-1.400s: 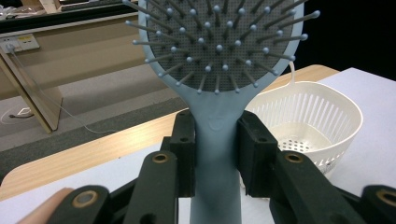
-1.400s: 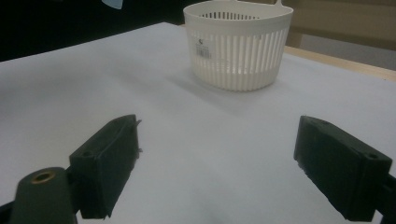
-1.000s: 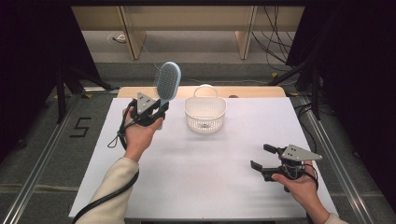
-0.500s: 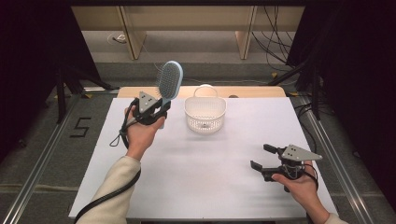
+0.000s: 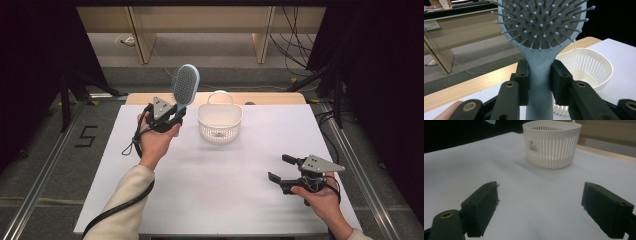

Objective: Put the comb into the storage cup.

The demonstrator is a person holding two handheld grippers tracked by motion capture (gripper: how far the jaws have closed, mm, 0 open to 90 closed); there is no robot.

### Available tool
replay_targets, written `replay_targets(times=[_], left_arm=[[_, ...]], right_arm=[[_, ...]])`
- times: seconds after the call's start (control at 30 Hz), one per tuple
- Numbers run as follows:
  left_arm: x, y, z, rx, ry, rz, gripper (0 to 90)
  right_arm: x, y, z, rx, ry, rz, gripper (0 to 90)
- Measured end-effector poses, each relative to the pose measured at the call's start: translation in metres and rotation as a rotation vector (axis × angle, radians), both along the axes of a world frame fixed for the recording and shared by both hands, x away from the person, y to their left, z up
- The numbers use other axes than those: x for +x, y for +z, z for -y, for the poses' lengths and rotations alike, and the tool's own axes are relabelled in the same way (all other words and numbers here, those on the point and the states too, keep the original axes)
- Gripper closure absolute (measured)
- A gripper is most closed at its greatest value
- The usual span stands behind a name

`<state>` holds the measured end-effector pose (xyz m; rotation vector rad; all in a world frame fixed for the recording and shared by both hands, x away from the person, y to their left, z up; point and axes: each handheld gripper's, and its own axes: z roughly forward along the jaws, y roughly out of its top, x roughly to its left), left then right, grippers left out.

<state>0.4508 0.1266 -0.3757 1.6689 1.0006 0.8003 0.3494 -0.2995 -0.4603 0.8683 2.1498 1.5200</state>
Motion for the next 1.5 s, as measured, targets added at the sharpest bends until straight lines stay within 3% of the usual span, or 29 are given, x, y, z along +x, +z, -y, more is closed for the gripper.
replay_targets(times=[1.5], left_arm=[[0.016,0.003,0.026,-0.022,-0.025,-0.001,69.9]], right_arm=[[0.000,0.000,0.000,0.003,0.001,-0.003,15.0]])
